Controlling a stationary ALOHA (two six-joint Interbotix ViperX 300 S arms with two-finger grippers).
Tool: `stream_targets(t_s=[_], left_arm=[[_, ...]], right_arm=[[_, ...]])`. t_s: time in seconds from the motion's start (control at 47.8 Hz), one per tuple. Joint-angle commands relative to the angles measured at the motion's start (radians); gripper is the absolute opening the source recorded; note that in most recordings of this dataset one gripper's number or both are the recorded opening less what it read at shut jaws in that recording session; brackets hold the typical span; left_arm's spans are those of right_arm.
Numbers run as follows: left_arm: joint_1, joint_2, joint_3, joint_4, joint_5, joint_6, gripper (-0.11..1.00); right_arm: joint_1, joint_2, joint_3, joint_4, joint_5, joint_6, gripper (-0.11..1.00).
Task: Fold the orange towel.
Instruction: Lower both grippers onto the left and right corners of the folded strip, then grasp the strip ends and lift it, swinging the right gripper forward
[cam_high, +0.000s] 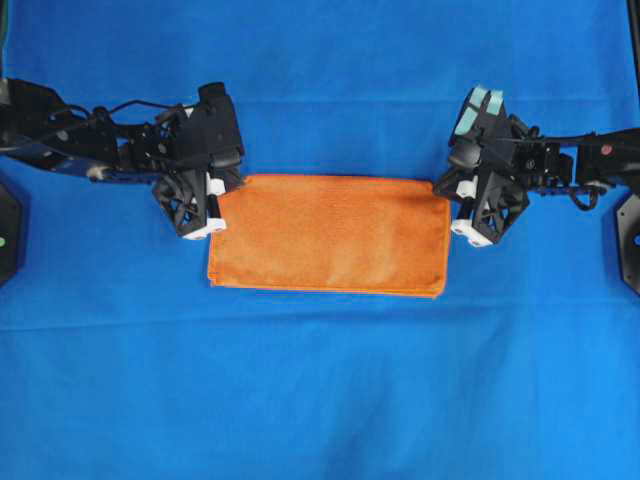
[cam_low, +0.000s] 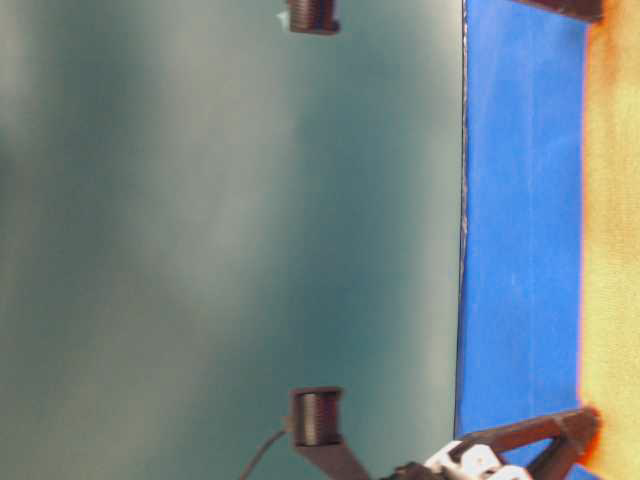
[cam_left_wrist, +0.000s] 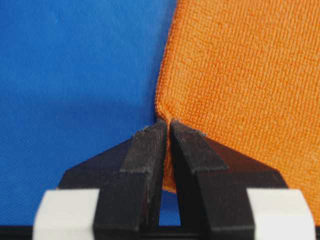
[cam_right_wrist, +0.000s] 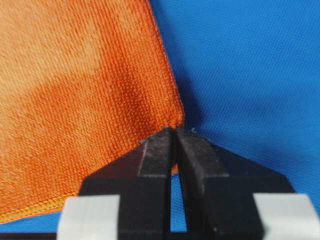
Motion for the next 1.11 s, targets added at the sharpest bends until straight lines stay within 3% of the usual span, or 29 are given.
stream_targets(t_s=[0.0, 0.335, 0.565, 0.9, 1.088], left_arm=[[0.0, -0.074, -0.028, 0.0, 0.04, 0.002, 0.03], [-0.008, -0.291, -0.037, 0.0, 0.126, -0.002, 0.03], [-0.02, -0.37, -0.017, 0.0, 0.126, -0.005, 0.03], [-0.044, -0.368, -0.02, 0.0, 0.097, -0.006, 0.03], [-0.098, -0.345, -0.029, 0.0, 0.035, -0.018, 0.03]], right_arm=[[-0.006, -0.067, -0.025, -0.002, 0.04, -0.005, 0.03], [-0.005, -0.313, -0.049, -0.015, 0.209, -0.009, 0.03], [0.003, -0.431, -0.025, -0.015, 0.23, -0.009, 0.03], [-0.009, -0.42, -0.028, -0.029, 0.212, -0.009, 0.03], [-0.092, -0.374, -0.054, -0.067, 0.187, -0.009, 0.03]])
